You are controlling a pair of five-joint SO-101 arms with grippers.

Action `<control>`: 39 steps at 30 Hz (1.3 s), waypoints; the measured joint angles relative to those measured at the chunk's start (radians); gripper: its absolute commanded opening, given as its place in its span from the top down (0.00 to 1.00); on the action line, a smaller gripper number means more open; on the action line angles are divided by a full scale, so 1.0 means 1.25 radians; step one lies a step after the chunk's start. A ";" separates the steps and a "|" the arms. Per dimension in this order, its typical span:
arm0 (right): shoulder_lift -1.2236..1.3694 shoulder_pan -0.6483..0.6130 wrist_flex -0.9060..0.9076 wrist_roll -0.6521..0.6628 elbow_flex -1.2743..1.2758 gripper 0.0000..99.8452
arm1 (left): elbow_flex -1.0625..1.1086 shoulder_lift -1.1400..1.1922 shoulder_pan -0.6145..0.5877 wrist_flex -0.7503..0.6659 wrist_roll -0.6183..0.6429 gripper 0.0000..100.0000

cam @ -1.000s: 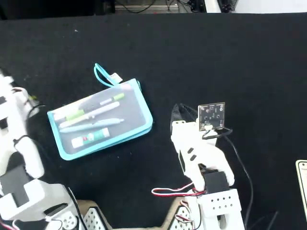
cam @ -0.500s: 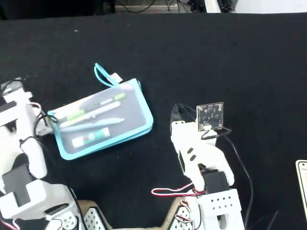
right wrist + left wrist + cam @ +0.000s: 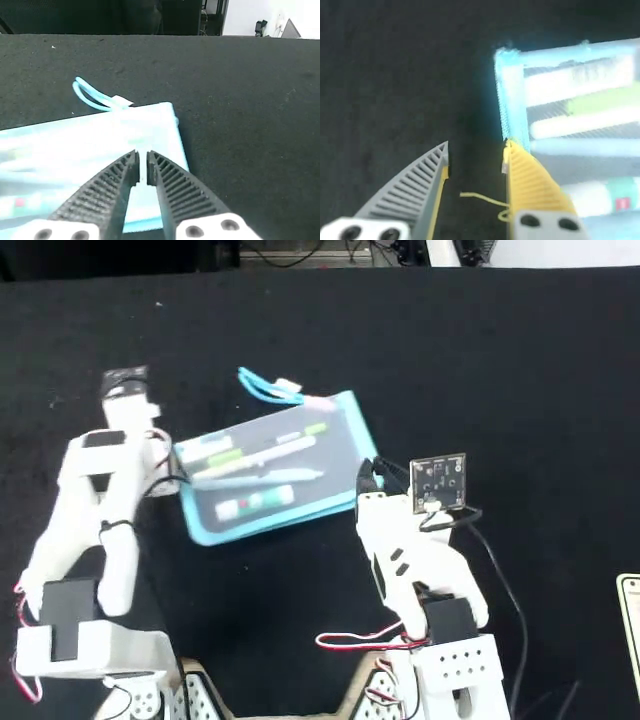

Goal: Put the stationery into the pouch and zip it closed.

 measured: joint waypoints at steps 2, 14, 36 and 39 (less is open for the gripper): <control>0.000 0.000 -0.020 0.000 0.018 0.97 | 0.016 0.000 0.029 -0.064 -0.015 0.82; 0.000 0.000 -0.077 0.004 0.039 0.97 | 0.088 0.001 0.054 -0.209 -0.026 0.82; 0.195 0.090 -0.164 -0.044 0.002 0.97 | 0.308 -0.193 0.027 -0.260 -0.025 0.82; 0.297 0.129 -0.164 -0.052 -0.059 0.97 | 0.344 -0.194 0.027 -0.306 -0.025 0.82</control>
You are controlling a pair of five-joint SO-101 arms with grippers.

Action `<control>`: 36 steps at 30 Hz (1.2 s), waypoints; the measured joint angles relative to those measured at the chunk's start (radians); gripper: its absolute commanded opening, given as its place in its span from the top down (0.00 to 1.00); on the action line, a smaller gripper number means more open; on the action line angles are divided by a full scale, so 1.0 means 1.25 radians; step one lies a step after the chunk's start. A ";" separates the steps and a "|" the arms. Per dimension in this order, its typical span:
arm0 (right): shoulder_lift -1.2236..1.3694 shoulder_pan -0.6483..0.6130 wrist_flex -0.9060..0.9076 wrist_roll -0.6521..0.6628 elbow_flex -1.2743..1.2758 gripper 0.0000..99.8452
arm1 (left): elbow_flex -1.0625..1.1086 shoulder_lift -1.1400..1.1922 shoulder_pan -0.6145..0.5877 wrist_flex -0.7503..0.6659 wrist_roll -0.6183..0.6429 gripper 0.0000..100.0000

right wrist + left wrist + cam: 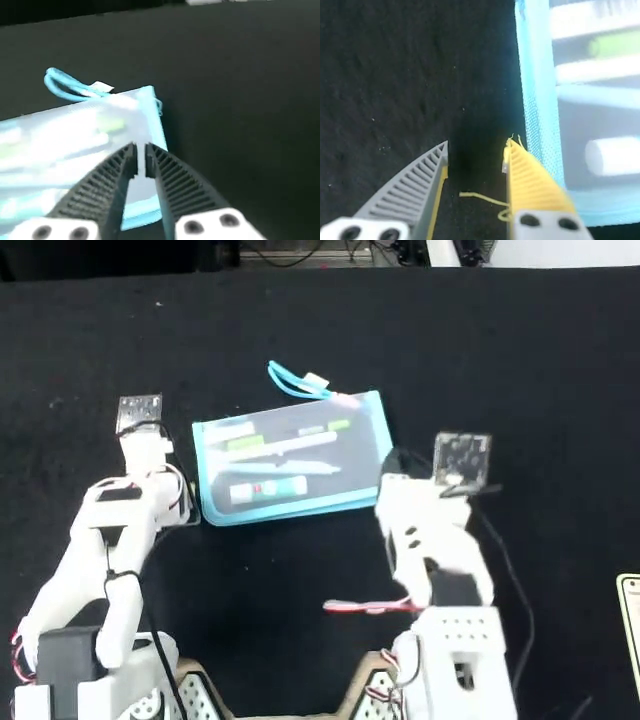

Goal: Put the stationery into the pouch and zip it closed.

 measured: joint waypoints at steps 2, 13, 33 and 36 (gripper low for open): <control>0.075 0.022 -0.005 -0.021 -0.043 0.97 | 0.004 0.000 0.000 -0.007 0.000 0.82; 0.498 0.050 -0.174 -0.071 -0.203 0.99 | 0.004 0.000 0.000 -0.012 0.053 0.96; 0.867 0.065 -0.140 -0.074 -0.446 0.99 | 0.004 0.000 0.000 -0.012 0.053 0.94; 0.897 0.047 -0.065 -0.074 -0.493 0.99 | 0.004 0.000 0.000 -0.012 0.053 0.94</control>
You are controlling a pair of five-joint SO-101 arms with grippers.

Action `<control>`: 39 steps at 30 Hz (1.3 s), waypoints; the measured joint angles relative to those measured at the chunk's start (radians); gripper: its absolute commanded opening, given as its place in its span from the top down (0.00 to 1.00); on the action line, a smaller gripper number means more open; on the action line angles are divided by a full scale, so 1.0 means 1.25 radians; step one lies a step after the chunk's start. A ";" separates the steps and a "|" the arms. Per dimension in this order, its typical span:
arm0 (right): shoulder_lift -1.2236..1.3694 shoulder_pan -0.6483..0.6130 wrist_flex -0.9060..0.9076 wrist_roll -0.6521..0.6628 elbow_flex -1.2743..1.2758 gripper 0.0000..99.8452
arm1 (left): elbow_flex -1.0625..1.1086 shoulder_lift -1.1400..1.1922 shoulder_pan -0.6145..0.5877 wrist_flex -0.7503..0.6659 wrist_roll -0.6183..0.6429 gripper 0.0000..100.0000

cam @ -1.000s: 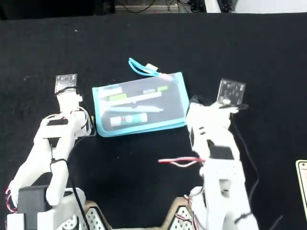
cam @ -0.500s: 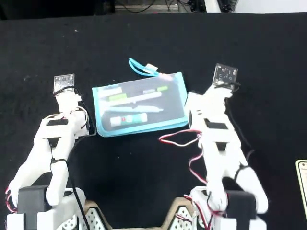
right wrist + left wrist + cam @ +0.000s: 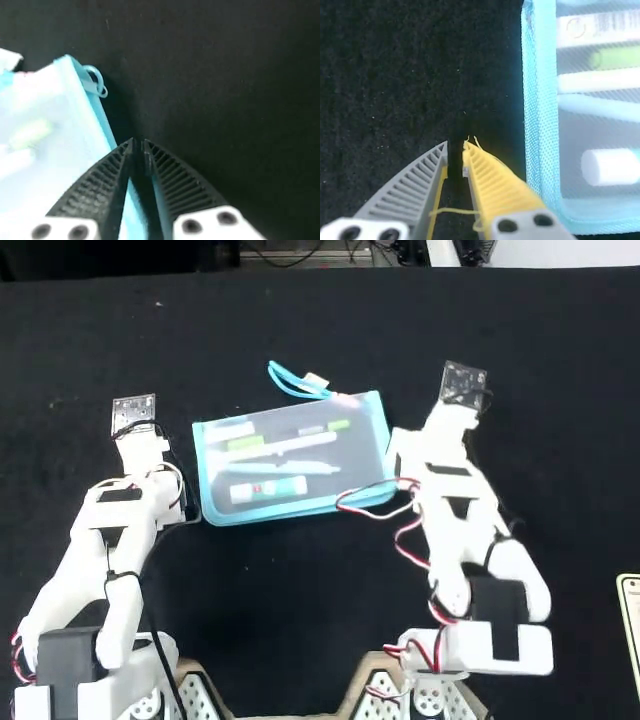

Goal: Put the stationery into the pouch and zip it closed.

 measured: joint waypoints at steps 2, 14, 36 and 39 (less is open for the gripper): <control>0.006 -0.028 0.043 0.000 -0.022 0.99 | 0.000 0.000 0.000 0.000 0.000 0.94; 0.009 -0.135 0.090 0.080 -0.038 0.99 | 0.000 0.000 -0.002 0.000 0.000 0.94; -0.335 -0.097 0.091 0.042 0.168 0.98 | 0.000 0.000 -0.026 0.059 0.000 0.94; -0.351 -0.075 0.091 0.042 0.173 0.98 | -0.014 0.023 -0.026 0.070 0.000 0.94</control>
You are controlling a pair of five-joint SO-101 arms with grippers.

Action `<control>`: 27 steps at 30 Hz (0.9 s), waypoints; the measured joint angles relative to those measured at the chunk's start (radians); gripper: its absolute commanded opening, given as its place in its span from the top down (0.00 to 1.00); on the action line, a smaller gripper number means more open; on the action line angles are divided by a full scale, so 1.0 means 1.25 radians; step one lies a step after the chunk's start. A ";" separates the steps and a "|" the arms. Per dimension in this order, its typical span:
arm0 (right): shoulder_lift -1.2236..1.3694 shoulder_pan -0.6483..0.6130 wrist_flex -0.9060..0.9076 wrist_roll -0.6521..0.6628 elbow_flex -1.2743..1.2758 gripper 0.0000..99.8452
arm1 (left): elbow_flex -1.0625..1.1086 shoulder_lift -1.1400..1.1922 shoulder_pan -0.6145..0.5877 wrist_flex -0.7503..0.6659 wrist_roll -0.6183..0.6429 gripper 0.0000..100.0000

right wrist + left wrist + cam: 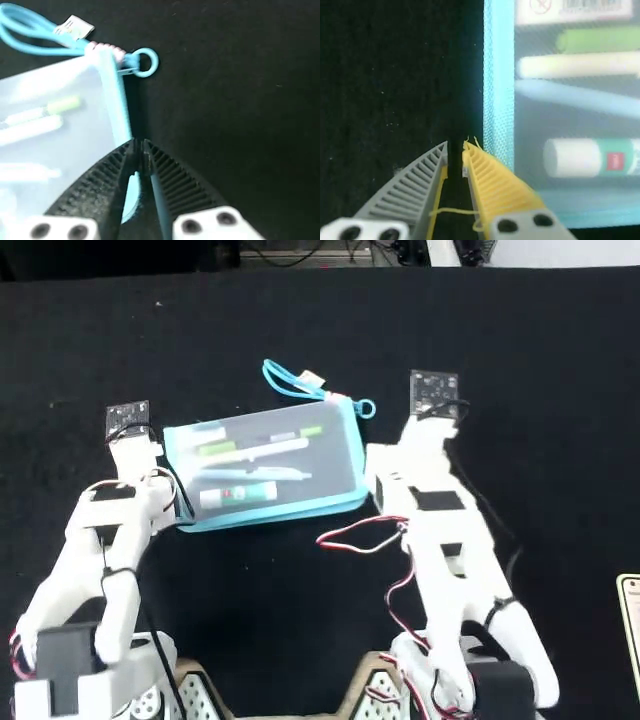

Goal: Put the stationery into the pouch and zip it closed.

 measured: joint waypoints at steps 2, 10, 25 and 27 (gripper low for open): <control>-0.007 0.006 0.000 0.000 0.000 0.98 | -0.020 0.036 0.014 0.000 0.000 0.94; -0.009 0.005 0.000 0.000 0.000 0.98 | -0.113 0.146 0.052 0.005 -0.034 0.94; -0.097 0.005 0.000 0.000 0.066 0.99 | 0.275 -0.426 0.039 -0.163 -0.010 0.94; -0.130 0.005 0.000 0.000 0.087 0.99 | 0.302 -0.477 0.039 -0.163 -0.010 0.94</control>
